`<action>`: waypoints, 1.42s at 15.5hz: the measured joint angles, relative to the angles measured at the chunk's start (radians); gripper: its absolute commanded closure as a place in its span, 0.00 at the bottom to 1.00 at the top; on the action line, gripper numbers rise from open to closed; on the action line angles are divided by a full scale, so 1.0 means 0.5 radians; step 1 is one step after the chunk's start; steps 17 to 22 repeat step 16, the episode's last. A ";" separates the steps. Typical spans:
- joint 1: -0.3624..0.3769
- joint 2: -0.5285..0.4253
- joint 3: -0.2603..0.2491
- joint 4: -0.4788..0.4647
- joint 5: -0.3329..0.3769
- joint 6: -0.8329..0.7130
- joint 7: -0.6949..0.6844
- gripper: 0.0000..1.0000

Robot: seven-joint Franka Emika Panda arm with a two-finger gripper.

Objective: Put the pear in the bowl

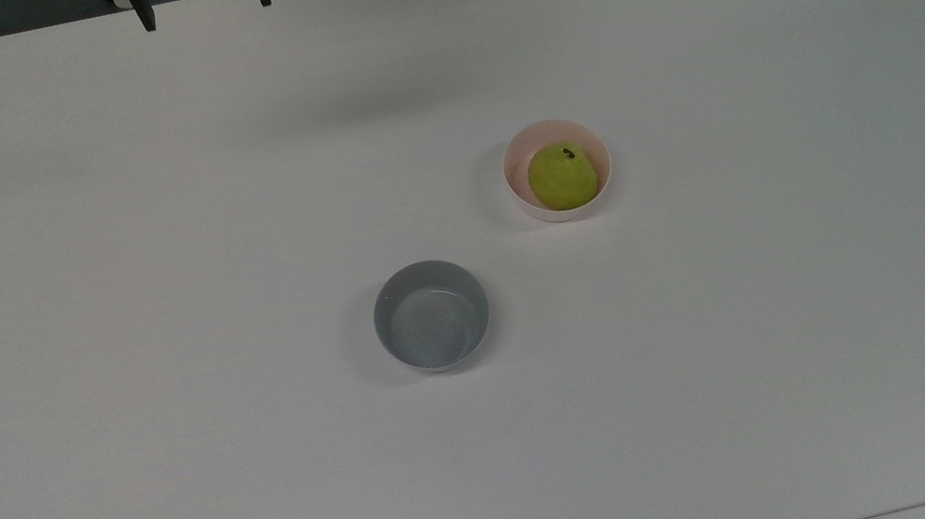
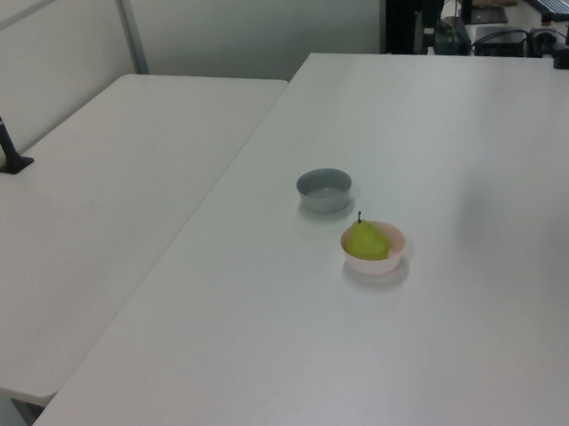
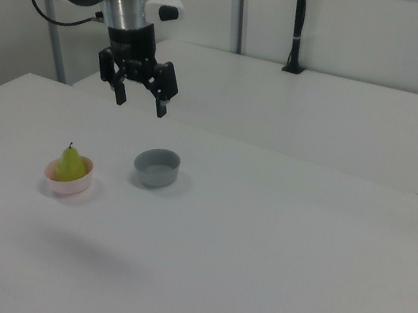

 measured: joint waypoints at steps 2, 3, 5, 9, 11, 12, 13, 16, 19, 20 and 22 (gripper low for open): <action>0.006 0.014 0.000 0.004 0.000 0.002 0.000 0.00; 0.011 0.018 0.000 0.005 0.001 0.002 0.003 0.00; 0.019 0.029 0.000 0.006 0.001 0.004 0.011 0.00; 0.031 0.040 0.000 0.008 0.001 0.011 0.016 0.00; 0.032 0.040 0.000 0.009 0.001 0.011 0.016 0.00; 0.033 0.040 0.000 0.009 0.001 0.011 0.016 0.00; 0.034 0.040 0.002 0.009 0.001 0.011 0.016 0.00; 0.035 0.040 0.007 0.009 0.001 0.011 0.016 0.00; 0.035 0.040 0.007 0.009 0.001 0.011 0.016 0.00; 0.035 0.040 0.007 0.009 0.001 0.011 0.016 0.00; 0.035 0.040 0.007 0.009 0.001 0.011 0.016 0.00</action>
